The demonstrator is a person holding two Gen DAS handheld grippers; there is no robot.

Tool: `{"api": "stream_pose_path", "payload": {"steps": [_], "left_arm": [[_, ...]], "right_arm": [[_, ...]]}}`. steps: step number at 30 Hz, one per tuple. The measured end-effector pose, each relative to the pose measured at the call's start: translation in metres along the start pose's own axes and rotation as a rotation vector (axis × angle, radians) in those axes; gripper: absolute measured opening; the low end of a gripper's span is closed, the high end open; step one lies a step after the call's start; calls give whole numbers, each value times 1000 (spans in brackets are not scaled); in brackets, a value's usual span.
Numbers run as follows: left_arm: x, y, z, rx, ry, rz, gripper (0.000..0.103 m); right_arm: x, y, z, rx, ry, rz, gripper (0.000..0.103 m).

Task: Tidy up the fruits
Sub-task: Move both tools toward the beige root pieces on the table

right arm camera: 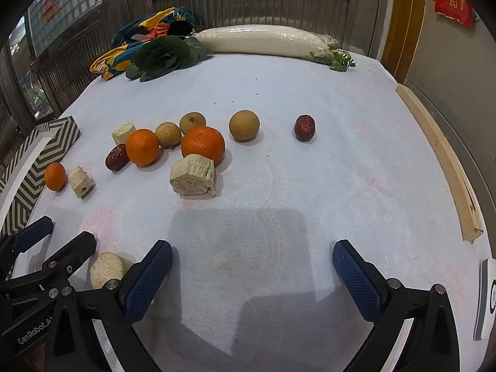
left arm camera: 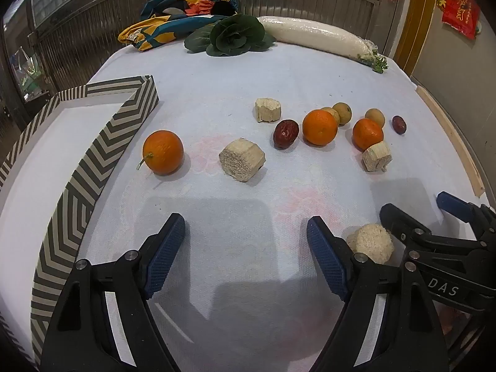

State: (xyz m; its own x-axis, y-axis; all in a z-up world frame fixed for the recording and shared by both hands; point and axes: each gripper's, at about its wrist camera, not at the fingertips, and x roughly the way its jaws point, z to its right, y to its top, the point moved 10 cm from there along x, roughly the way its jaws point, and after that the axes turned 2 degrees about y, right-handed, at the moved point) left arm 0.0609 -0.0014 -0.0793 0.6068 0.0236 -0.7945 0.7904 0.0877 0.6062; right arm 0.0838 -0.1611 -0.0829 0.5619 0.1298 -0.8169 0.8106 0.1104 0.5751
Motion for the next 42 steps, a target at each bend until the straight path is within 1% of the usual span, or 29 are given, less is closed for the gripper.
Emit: {"api": "stream_pose_path", "payload": {"steps": [1,2,5,6,7,9,12,13,15,16,18,25,31,33,35,40,42], "left_arm": [[0,0,0,17,8,-3,82],[-2,-1,-1,29,0,-9,82],[-12,-3,-11,11,-56,-32,82],[-18,-2,-18,-2,-67,-22,82],[-22,0,-17,-6,-67,-7,82],[-38,3,-27,-2,-76,14,82],[-57,2,-45,-15,-121,13,82],[-62,1,-52,-13,-122,15,82],[-70,2,-36,13,-92,27,82],[-72,1,-38,25,-84,32,82],[-73,-2,-41,37,-73,36,82],[-72,-1,-49,19,-65,33,82],[-70,3,-53,26,-90,29,82],[-67,4,-55,22,-93,21,82],[-62,5,-58,20,-92,9,82],[-53,8,-63,11,-100,-19,82],[-51,10,-66,2,-91,-17,82]], "right_arm": [[-1,0,0,2,-1,4,102],[-3,0,1,6,-2,10,101],[-16,3,4,24,18,54,101],[-22,5,3,28,30,71,101],[-29,7,3,27,45,92,101],[-47,7,-1,16,66,140,101],[-61,5,-5,-3,84,160,100],[-64,4,-7,-14,89,166,98],[-70,-1,-14,-35,107,168,95],[-72,-4,-17,-45,116,167,93],[-73,-8,-23,-58,125,162,92],[-81,-14,-44,-87,139,165,90],[-85,-12,-57,-109,159,191,89],[-84,-11,-60,-112,168,193,87],[-82,-12,-64,-117,180,187,82],[-77,-14,-70,-129,192,172,79],[-76,-14,-71,-137,190,170,79]]}}
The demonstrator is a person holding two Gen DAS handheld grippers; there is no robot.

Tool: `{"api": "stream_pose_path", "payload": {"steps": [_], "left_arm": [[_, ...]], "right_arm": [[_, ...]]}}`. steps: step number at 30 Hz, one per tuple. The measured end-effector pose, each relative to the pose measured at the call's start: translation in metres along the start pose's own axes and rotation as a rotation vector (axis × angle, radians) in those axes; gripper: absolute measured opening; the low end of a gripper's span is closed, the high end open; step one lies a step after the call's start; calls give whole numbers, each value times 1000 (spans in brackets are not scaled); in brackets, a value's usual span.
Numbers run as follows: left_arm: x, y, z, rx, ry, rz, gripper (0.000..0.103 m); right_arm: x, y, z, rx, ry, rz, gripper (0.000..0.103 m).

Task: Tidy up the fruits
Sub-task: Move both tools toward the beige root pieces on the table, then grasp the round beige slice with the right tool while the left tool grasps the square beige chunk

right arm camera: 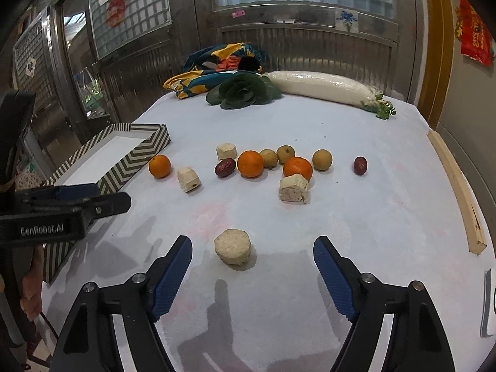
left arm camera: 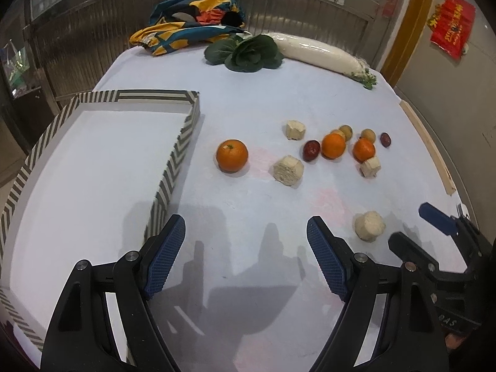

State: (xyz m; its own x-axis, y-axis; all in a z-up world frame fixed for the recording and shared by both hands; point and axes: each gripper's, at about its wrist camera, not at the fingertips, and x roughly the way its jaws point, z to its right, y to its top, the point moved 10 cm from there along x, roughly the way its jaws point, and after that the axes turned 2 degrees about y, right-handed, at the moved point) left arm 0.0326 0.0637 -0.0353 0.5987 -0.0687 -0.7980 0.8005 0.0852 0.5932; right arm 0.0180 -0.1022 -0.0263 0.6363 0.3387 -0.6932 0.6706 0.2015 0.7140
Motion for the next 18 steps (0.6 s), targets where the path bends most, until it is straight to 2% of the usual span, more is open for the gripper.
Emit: {"api": "stream_pose_path", "payload": {"steps": [10,18], "left_arm": [[5,5,-7,-13,31,-1,82],[10,4,-6,-17,26,-19,82]], "right_arm": [[8,-3,2,11,3,-13,79],[12,-3,2,17,15,-26,79]]}}
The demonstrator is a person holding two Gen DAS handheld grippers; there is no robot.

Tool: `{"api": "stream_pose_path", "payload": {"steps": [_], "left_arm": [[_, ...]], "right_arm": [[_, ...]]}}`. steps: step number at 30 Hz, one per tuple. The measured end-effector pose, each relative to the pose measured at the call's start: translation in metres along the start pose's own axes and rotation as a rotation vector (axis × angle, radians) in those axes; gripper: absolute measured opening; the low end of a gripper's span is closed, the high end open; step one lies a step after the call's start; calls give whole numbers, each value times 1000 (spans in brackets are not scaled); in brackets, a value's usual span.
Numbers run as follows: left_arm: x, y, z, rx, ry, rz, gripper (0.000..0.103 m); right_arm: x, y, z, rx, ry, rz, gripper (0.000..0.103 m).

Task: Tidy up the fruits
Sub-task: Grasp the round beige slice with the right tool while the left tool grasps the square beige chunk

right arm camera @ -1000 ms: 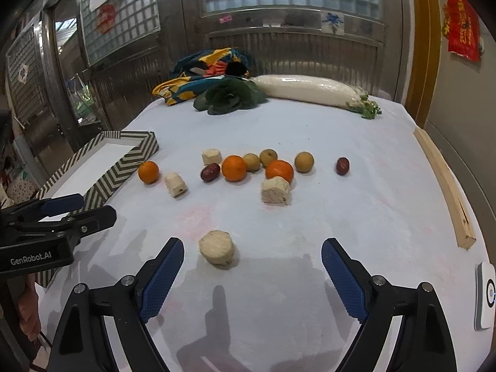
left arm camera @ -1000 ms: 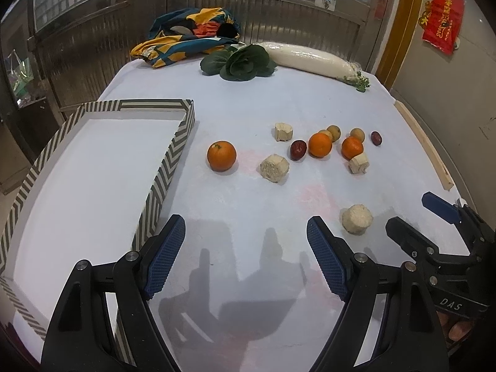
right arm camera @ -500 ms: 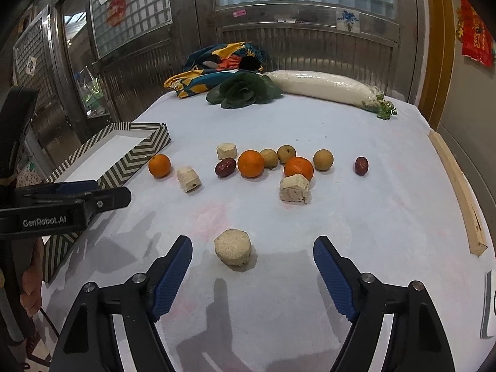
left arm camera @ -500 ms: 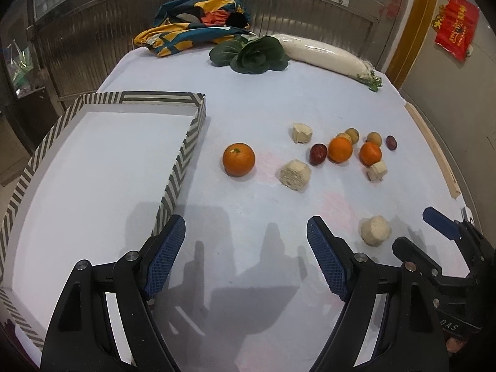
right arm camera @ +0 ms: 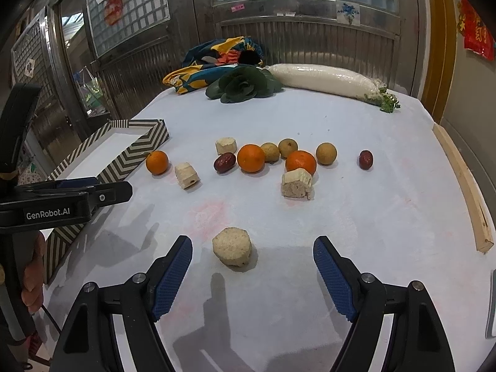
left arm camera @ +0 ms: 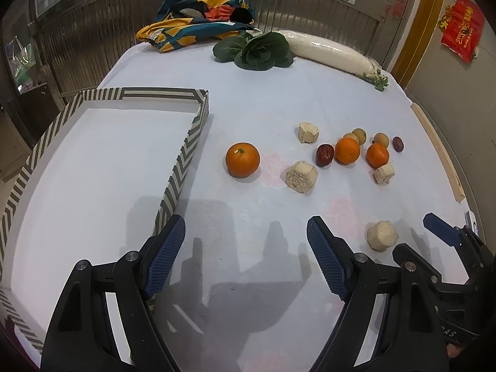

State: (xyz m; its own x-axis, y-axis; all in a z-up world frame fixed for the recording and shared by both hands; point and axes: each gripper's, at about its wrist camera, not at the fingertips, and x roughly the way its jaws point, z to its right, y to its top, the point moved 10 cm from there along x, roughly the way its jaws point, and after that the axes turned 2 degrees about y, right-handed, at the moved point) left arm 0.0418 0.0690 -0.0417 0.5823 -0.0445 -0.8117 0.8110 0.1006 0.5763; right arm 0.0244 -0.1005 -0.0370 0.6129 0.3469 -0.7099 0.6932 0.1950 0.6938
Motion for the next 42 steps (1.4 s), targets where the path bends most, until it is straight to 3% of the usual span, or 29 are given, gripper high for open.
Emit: {"api": "stream_pose_path", "payload": {"steps": [8,9,11,22,26,36,42], "left_arm": [[2,1,3,7,3,-3,82],[2,1,3,10,5,-1,81],[3,1,3,11,10,-2,82],[8,2,12,31,4,-9,82],[13,2,19,44,5,-21,81],[38,16,58,115,2,-23,81],[60,25,60,128,27,-38,81]], "right_arm": [[2,-3,-3,-13,4,-6,78],[3,-3,-4,-17,8,-7,76],[4,-5,-9,-26,32,-14,62],[24,-12,-16,-82,42,-72,51],[35,-14,-18,-111,42,-100,29],[31,-7,8,-25,54,-75,29],[31,-6,7,-5,92,-68,29]]}}
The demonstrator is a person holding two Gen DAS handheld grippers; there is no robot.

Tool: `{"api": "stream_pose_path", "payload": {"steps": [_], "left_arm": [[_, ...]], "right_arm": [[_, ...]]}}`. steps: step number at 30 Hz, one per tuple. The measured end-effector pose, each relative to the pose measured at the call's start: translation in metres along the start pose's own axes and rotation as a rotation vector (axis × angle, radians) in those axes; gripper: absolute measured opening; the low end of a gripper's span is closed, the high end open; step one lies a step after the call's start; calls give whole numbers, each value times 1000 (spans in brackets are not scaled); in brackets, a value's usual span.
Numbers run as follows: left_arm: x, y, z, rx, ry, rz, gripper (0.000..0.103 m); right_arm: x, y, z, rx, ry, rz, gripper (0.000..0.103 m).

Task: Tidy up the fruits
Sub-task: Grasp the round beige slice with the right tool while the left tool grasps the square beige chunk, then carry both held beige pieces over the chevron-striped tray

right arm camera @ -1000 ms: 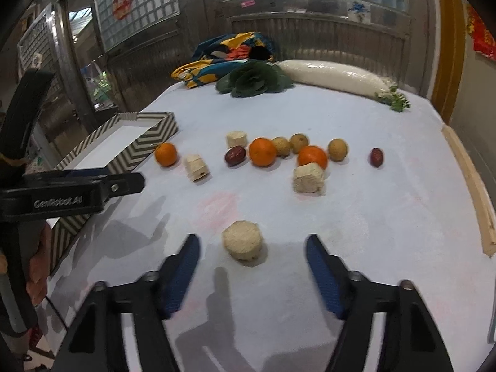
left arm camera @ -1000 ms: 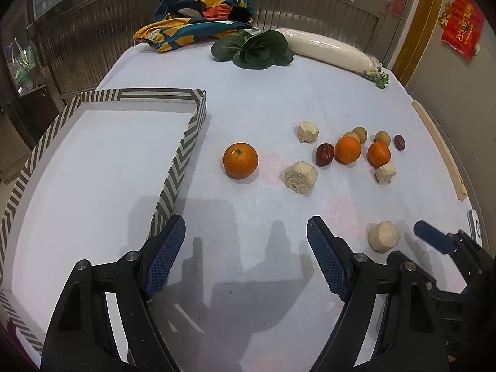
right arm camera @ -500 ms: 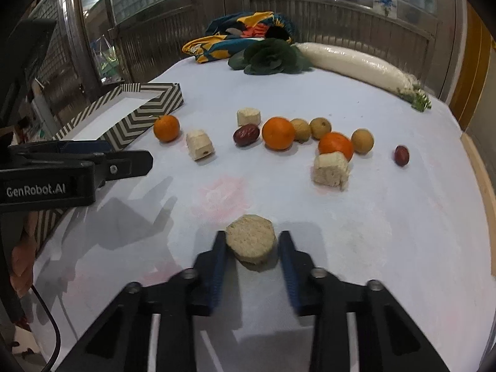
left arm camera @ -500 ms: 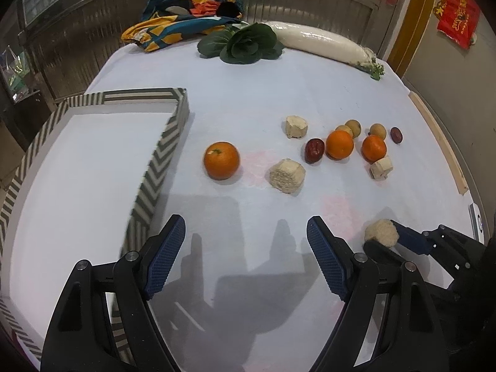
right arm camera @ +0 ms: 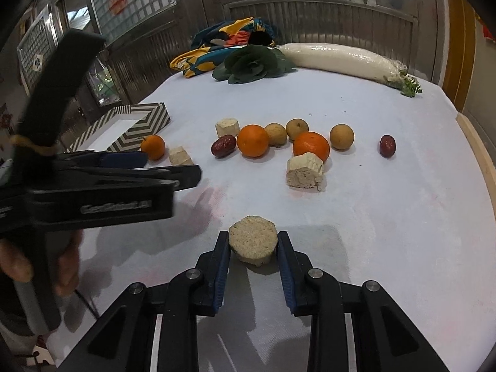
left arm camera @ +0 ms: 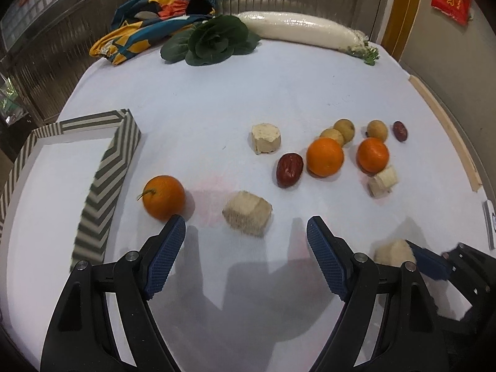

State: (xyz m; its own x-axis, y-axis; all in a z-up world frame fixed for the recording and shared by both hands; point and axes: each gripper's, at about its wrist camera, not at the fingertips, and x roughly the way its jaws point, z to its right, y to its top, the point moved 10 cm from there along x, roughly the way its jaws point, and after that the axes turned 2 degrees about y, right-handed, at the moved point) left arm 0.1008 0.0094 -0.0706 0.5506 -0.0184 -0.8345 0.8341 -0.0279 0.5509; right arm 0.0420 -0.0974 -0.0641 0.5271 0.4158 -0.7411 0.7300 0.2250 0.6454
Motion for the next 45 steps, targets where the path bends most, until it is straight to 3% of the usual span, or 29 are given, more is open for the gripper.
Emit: {"api": "stream_pose_path", "payload": {"steps": [1,4,5,6,14,26,33,45], "left_arm": [[3,0,-1,-5,-5,-4,79],[6,-1,-4,-12,-3,-3,59],[5,-1,-2,-6,-6,2,41],[4,-1,-1,5,-12,4,32],[-21,-10,6,29,-57,35,32],[-64,-25,-21,-5,-3,92,32],[-85,-30,-54,-32,35,103,32],[-108,-27,-144,-110,120,111,32]], "right_arm": [[0,0,0,5,5,1,29],[0,0,0,10,11,7,29],[0,0,1,11,12,7,29],[0,-1,1,11,14,5,29],[-3,0,0,12,-8,16,29],[-22,7,-27,13,0,60,29],[-21,16,-59,-35,21,59,29],[1,46,-127,-102,105,57,29]]}}
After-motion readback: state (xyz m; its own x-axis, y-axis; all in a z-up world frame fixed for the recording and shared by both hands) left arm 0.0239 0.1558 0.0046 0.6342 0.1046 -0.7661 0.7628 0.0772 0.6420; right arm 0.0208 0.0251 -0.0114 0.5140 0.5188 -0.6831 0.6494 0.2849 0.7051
